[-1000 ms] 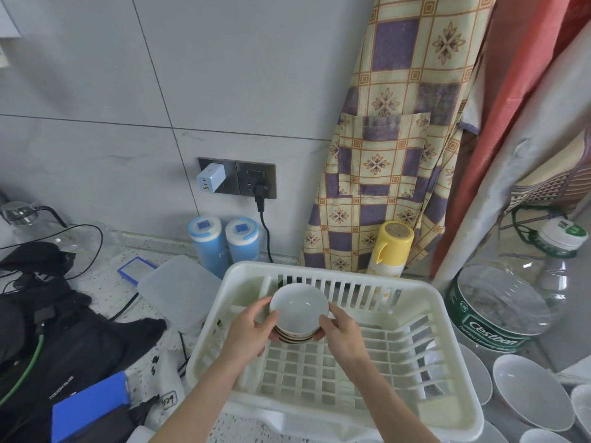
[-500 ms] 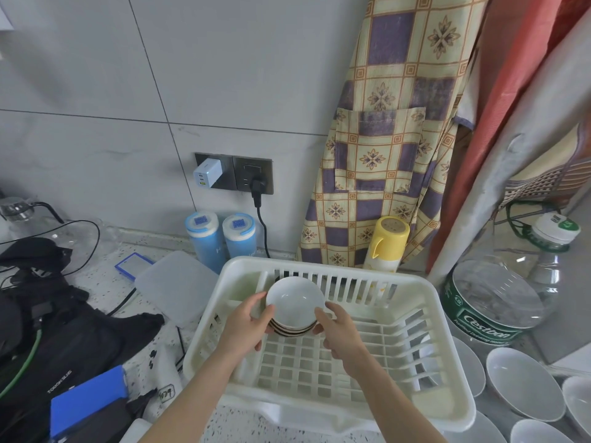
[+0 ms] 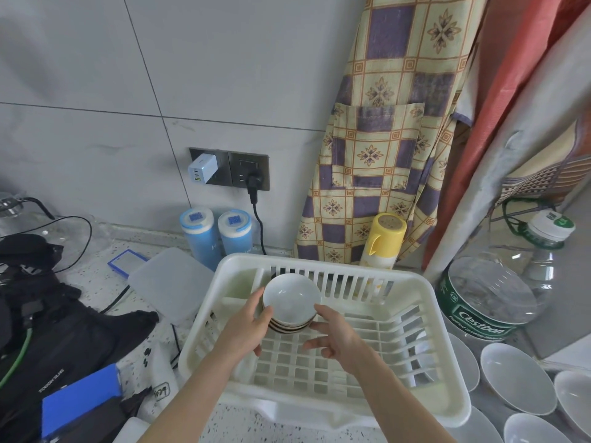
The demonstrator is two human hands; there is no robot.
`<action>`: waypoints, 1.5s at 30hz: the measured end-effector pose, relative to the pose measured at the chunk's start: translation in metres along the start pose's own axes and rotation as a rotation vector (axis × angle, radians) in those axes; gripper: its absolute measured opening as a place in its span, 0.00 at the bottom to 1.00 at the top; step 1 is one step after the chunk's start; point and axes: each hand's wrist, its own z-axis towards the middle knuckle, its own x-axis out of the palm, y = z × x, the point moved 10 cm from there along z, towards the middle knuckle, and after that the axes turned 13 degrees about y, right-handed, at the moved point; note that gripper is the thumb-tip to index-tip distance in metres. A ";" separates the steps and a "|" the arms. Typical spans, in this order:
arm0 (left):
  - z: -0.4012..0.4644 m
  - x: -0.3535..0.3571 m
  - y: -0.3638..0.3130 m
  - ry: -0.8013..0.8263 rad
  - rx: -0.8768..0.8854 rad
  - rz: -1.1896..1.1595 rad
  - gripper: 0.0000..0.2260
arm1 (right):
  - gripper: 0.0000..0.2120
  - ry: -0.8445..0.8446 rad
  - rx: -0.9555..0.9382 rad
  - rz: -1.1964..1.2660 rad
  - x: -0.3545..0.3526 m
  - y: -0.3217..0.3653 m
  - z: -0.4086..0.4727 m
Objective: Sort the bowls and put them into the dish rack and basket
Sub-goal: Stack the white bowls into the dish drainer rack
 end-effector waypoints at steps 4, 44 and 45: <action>0.000 0.002 -0.002 0.025 -0.001 -0.019 0.22 | 0.17 -0.023 -0.005 -0.004 -0.006 -0.001 0.003; -0.023 -0.032 -0.018 -0.186 0.013 -0.012 0.21 | 0.09 -0.146 -0.158 -0.071 -0.016 0.027 -0.057; -0.029 -0.037 -0.019 -0.218 0.028 -0.047 0.20 | 0.08 -0.153 -0.199 -0.072 -0.018 0.029 -0.069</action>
